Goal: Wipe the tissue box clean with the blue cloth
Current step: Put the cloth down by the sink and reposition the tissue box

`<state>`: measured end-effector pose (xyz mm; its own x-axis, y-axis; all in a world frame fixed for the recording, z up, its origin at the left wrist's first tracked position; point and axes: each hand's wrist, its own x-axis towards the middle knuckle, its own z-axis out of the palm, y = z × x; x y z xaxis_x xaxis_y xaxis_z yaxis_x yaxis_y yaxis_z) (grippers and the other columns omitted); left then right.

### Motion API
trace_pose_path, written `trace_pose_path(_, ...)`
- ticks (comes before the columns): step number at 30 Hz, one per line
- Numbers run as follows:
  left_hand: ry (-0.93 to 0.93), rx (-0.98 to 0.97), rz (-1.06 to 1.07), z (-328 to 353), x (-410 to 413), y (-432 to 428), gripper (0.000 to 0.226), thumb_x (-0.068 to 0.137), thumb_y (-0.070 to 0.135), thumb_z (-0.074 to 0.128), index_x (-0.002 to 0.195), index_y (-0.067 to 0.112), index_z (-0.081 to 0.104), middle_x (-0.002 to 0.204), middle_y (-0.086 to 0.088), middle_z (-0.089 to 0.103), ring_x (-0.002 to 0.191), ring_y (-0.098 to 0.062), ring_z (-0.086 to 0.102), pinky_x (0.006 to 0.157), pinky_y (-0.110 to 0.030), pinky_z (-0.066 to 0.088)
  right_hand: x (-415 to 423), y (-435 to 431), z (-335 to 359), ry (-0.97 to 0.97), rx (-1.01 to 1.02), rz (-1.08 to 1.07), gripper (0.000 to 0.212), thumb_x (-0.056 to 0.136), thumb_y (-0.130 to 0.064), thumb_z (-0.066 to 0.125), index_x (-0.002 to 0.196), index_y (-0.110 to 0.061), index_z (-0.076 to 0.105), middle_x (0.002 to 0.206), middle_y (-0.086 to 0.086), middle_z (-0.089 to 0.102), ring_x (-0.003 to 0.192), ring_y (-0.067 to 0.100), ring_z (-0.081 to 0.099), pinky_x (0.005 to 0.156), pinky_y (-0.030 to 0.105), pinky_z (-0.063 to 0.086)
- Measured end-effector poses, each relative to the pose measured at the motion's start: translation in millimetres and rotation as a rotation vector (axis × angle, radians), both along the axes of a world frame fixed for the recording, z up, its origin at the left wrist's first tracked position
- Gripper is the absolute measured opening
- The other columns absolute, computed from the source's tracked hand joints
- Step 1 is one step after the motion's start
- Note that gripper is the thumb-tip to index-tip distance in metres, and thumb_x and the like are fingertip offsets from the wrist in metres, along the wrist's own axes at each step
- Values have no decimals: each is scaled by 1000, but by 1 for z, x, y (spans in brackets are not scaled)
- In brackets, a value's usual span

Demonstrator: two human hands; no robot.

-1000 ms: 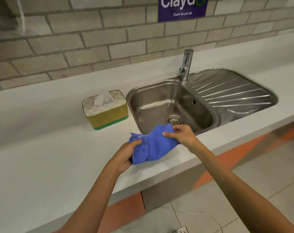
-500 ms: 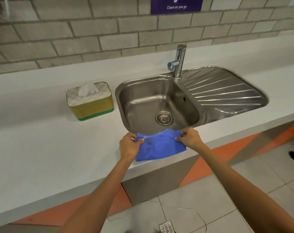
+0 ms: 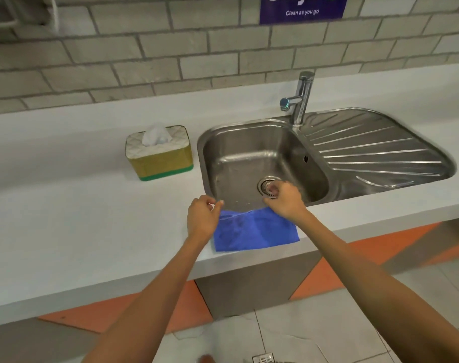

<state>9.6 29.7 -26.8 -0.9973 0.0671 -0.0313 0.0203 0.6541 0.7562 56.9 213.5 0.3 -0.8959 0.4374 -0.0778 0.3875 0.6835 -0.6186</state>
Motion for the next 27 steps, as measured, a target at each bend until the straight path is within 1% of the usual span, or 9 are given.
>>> trace_pose_path(3,-5,82,78,16,-15,-6,33,91,34,54,101,4,63,105,-14,69,96,-27,62,75,-25,38,-21,-17,10,31,-82,29,32,81,-21,65,109,-5,63,89,7,60,95,24,61,89,29,46)
trace_pose_path(7,2,141,163,38,-46,-20,34,92,34,50,101,4,62,105,-17,70,98,-31,62,79,-29,41,-60,-40,28,72,-137,56,30,81,-24,65,107,-10,65,89,6,64,101,25,62,89,28,44)
trace_pose_path(9,19,175,204,48,-64,-32,33,93,32,48,101,2,61,102,-18,68,96,-32,63,75,-29,39,-81,-52,38,115,-154,83,31,82,-24,64,108,-8,65,82,2,62,97,24,62,92,30,45)
trace_pose_path(12,65,214,254,61,-92,-53,28,94,29,47,97,3,58,93,-11,62,87,-25,57,69,-23,34,-114,-71,50,159,-157,109,38,83,-26,63,115,-5,62,104,12,69,103,26,62,90,29,44)
trace_pose_path(16,118,215,343,67,-130,-84,38,92,32,50,118,5,52,122,-14,56,102,-29,60,77,-26,41,-154,-96,50,147,-192,99,47,85,-31,60,121,-2,56,117,16,65,110,29,59,85,28,42)
trace_pose_path(18,91,223,360,65,-146,-97,41,92,32,49,125,7,45,131,-17,44,107,-32,57,81,-28,41,-173,-106,46,84,-229,90,56,87,-35,57,132,-4,46,126,16,59,117,29,54,91,29,40)
trace_pose_path(22,-106,279,367,58,-170,-114,56,94,34,45,141,7,28,144,-18,28,121,-36,48,97,-38,43,-198,-122,32,-7,-327,52,66,88,-34,57,140,0,34,142,18,45,130,32,44,107,39,36)
trace_pose_path(24,-221,317,355,52,-180,-119,61,95,36,42,145,8,21,149,-17,23,126,-37,44,100,-40,41,-207,-129,23,8,-340,44,60,86,-29,60,135,1,41,136,19,52,124,33,49,104,42,40)
trace_pose_path(27,-308,357,314,42,-194,-123,58,95,36,41,142,7,26,145,-18,32,123,-36,46,100,-44,44,-219,-136,13,90,-348,16,35,83,-21,63,112,-2,60,106,15,68,94,27,62,78,33,48)
